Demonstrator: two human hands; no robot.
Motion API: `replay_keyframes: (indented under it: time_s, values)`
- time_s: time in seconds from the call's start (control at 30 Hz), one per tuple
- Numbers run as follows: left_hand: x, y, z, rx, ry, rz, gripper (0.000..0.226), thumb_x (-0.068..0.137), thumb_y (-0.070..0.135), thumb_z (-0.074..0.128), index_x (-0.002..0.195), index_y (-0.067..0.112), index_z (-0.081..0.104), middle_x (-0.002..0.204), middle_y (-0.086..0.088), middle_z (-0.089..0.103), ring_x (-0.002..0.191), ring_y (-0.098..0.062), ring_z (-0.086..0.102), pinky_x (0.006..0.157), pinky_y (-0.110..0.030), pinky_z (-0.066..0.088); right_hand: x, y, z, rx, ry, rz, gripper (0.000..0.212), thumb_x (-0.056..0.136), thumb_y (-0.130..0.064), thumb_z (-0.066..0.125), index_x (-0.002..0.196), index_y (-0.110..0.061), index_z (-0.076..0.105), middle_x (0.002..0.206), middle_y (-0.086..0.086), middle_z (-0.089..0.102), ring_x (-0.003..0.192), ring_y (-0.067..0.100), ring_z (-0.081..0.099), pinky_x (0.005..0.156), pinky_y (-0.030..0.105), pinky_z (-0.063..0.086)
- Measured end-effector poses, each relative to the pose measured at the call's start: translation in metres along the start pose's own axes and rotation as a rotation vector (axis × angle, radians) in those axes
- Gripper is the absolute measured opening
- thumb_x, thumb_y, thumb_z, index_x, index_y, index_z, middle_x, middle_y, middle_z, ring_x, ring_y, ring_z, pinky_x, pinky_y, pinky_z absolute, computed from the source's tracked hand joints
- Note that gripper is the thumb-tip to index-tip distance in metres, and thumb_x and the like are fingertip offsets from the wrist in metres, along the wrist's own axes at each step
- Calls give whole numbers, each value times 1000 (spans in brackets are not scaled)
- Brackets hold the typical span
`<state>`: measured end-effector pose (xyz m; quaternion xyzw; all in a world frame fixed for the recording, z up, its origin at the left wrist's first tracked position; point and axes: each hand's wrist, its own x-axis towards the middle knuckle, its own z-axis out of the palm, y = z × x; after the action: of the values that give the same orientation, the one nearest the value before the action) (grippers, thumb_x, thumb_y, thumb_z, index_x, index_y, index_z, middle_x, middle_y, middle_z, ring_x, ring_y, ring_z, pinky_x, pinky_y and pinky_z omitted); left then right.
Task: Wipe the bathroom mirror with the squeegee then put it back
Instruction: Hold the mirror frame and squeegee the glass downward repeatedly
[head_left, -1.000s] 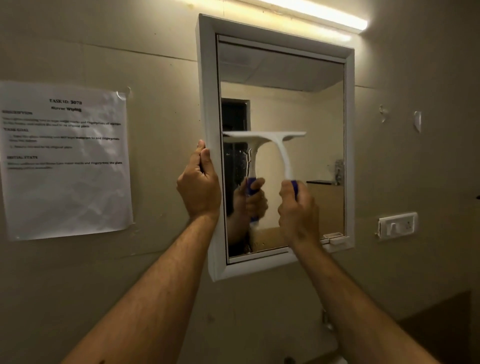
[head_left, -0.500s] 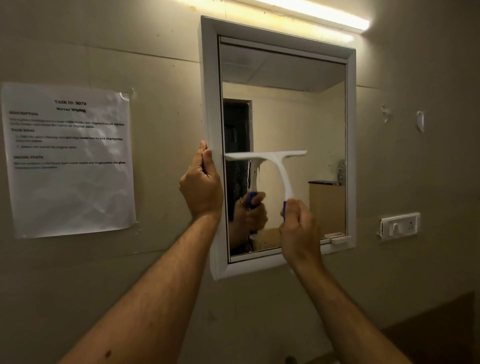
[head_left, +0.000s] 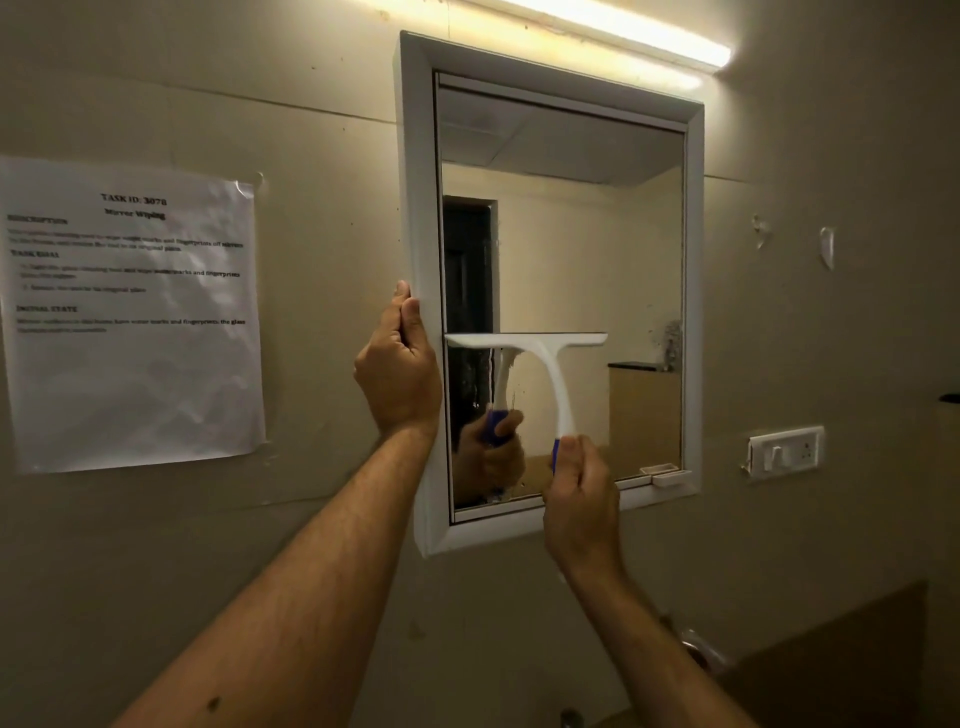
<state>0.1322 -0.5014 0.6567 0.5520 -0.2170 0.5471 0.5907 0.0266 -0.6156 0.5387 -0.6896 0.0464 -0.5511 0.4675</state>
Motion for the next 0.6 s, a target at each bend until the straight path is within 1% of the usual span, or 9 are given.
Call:
replay_keyframes:
  time_s: [0.03,0.1,0.17,0.2,0.27,0.37,0.47,0.6]
  values:
    - [0,0,0,-7,1,-1,34,101,31,48,128,13,61,96,-3,75,65,-4,61,57,-10,50,-1,-2,-2,-5,-2,7,33,101,-44,31,77,-32,49,64,-5,49,52,2,48,41,16,37]
    - [0,0,-1,-16,-3,-2,36,102,32,47,129,13,60,97,-5,75,68,-10,65,60,-20,57,8,-12,-4,-8,-13,13,33,101,-46,31,78,-32,50,67,-2,51,56,6,48,45,22,40]
    - [1,-1,-1,-23,-13,-1,36,102,32,47,130,13,60,99,-6,74,75,-15,68,67,-27,60,25,-28,-3,-18,3,13,36,101,-49,29,79,-29,50,69,1,52,58,13,49,49,28,40]
    - [1,-1,-1,-31,-17,1,36,102,31,47,130,13,60,104,-6,74,81,-16,70,72,-30,60,35,-36,-2,-22,16,16,38,100,-50,28,80,-28,50,69,1,52,59,14,48,50,30,40]
    - [1,0,-2,-42,-27,15,35,102,29,47,130,11,59,113,-6,71,95,-16,69,82,-28,59,50,-50,1,-27,36,31,39,99,-53,27,80,-28,50,67,1,51,59,15,48,53,31,39]
    - [2,0,-3,-38,-44,48,35,103,26,46,131,10,58,121,-4,67,108,-13,65,90,-20,53,51,-50,4,-65,53,39,39,99,-54,25,77,-30,48,65,0,51,58,14,48,52,29,38]
    - [2,1,-4,-53,-50,53,34,103,25,47,131,9,58,124,-5,66,110,-14,64,93,-23,53,28,-30,4,-65,53,30,38,100,-49,26,76,-28,47,67,1,50,58,14,48,51,28,38]
    - [1,1,-3,-62,-40,48,33,102,23,48,129,7,59,124,-6,66,112,-15,64,94,-22,52,2,-11,-1,-54,26,44,34,102,-43,32,80,-25,51,77,13,58,67,27,56,53,35,45]
